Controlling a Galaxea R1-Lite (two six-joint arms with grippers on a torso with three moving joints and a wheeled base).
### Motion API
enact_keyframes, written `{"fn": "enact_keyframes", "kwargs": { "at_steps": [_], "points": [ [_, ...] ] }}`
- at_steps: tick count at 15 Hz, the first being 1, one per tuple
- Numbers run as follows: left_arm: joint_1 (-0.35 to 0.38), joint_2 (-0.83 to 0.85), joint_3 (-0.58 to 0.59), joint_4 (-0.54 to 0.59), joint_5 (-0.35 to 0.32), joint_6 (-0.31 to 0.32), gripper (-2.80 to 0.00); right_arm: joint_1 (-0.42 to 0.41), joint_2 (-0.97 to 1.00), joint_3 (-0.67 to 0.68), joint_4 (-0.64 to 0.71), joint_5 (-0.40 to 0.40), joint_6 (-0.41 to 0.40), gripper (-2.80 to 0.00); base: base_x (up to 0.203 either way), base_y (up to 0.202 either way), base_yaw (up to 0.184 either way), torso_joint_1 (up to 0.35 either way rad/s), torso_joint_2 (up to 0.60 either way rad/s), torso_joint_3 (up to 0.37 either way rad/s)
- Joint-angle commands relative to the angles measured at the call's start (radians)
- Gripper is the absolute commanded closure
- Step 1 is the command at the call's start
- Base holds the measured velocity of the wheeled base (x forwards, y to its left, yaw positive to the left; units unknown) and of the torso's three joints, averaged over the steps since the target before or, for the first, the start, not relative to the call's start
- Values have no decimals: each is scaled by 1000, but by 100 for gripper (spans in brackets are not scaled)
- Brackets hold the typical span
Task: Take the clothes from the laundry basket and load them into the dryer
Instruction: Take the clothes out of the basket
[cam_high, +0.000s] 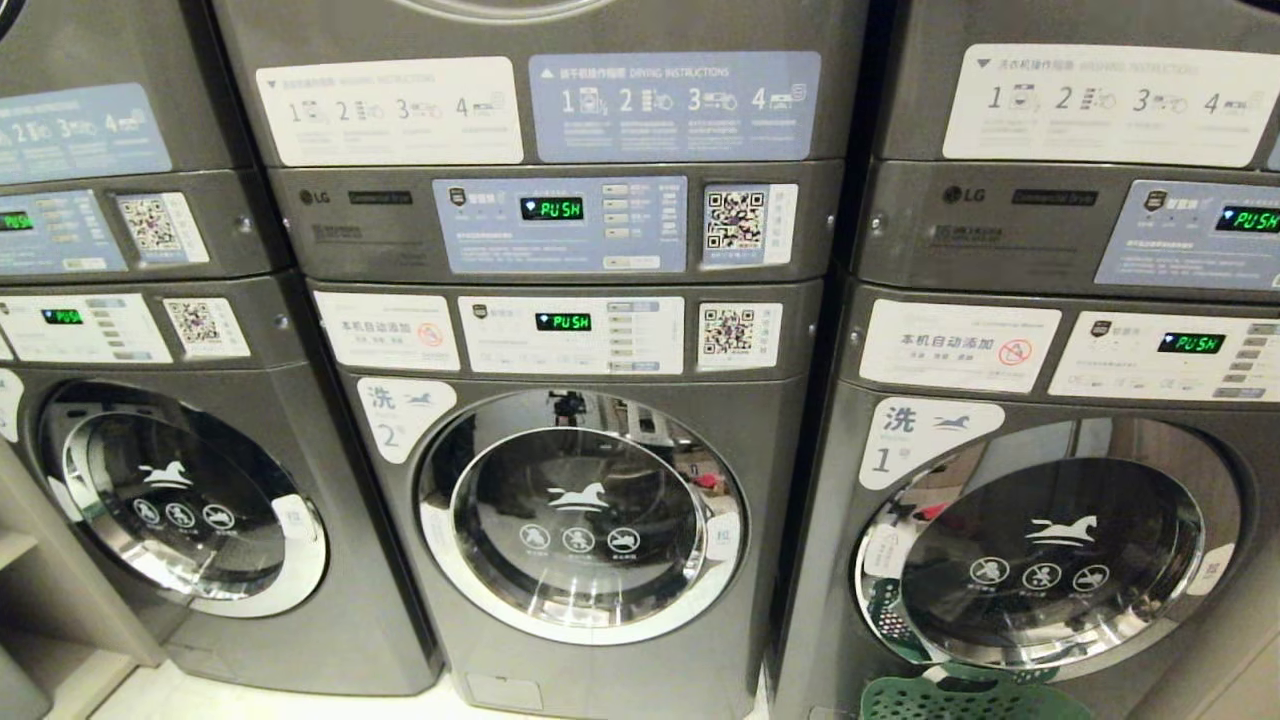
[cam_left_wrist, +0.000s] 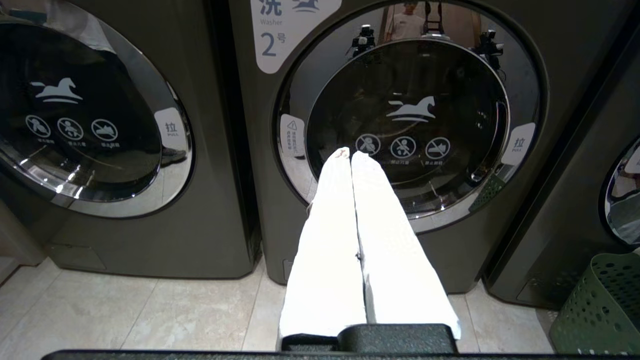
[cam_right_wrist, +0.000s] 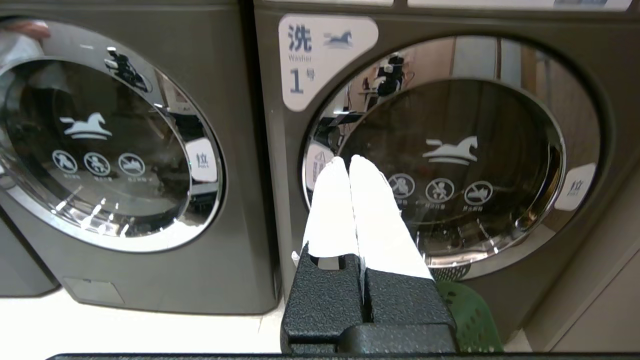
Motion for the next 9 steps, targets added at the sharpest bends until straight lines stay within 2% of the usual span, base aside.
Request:
{"fn": "enact_keyframes", "kwargs": {
  "at_steps": [1,9],
  "points": [
    [0,-2,2,-1,0,0,0,0,1,18,-1,0,0,0,0,0,0,-174,507,320],
    [0,-2,2,1,0,0,0,0,2,18,-1,0,0,0,0,0,0,-140,480,335]
  ]
}}
